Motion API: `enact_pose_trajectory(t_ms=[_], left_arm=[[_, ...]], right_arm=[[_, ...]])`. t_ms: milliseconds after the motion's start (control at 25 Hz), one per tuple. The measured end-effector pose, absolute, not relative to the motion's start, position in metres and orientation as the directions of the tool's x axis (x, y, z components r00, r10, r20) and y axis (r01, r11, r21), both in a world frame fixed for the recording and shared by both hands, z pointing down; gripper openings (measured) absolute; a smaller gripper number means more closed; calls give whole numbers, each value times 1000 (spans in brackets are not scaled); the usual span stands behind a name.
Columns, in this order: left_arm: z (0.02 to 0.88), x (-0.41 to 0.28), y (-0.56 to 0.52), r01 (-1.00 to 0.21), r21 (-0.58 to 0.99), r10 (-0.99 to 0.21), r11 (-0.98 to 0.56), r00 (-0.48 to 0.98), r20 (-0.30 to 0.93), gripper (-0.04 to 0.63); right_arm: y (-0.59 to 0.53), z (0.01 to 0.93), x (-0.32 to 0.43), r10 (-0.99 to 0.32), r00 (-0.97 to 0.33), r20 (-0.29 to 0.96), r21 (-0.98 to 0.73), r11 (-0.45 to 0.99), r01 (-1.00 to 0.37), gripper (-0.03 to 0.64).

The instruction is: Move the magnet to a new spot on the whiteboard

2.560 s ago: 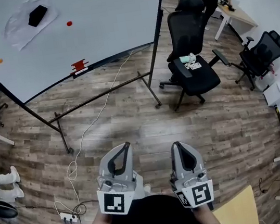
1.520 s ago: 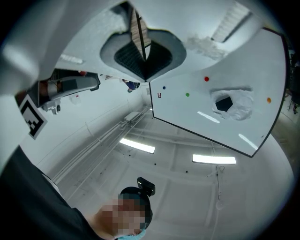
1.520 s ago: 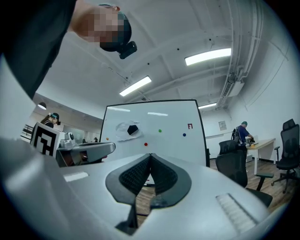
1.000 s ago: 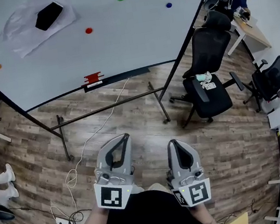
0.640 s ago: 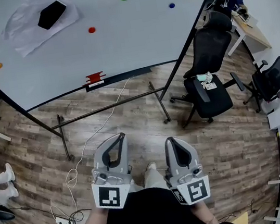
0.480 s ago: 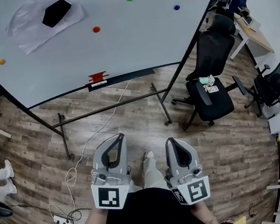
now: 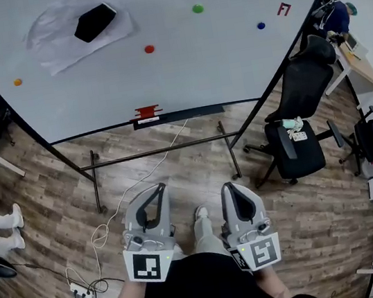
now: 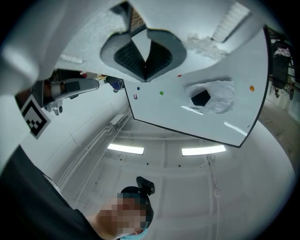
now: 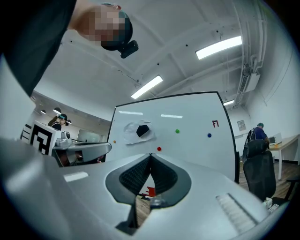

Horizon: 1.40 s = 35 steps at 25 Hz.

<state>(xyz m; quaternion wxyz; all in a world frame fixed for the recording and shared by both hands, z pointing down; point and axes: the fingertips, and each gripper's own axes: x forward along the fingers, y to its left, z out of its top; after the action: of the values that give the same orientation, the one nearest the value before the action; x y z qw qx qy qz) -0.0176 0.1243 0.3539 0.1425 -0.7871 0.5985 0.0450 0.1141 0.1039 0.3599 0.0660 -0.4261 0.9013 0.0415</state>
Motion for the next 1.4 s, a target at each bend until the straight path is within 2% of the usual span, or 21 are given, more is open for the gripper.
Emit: enact_pose_trajectory(t_ms=[680,1400], left_arm=[[347,-18,40,-969,-187,-951,-158,201,-236,2],[335,-5,-30,-980,-197,-966,17,36,-258,2]], right_arm=[[2,356,103,-692,-704,-157,11,712,-702,2],[-90,349,103,-551,-814,-185,5,828,-561,2]])
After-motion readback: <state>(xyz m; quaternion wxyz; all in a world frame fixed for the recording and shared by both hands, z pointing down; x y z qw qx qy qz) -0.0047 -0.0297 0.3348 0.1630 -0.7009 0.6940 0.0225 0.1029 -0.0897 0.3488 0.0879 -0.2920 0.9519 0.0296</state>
